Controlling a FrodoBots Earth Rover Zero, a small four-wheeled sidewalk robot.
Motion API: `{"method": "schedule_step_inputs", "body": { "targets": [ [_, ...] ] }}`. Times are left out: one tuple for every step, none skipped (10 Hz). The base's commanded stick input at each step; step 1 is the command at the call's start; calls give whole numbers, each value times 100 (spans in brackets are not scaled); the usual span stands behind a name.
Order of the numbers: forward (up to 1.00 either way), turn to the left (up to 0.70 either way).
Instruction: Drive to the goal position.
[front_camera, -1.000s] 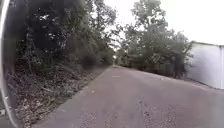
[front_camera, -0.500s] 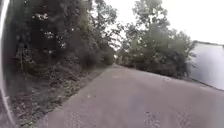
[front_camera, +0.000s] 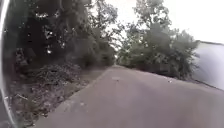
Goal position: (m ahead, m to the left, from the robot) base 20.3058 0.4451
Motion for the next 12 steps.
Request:
{"method": "schedule_step_inputs", "body": {
  "targets": [
    [70, 0],
    [70, 0],
    [70, 0],
    [70, 0],
    [70, 0],
    [70, 0],
    [70, 0],
    [70, 0],
    [70, 0],
    [70, 0],
    [70, 0],
    [70, 0]
  ]
}}
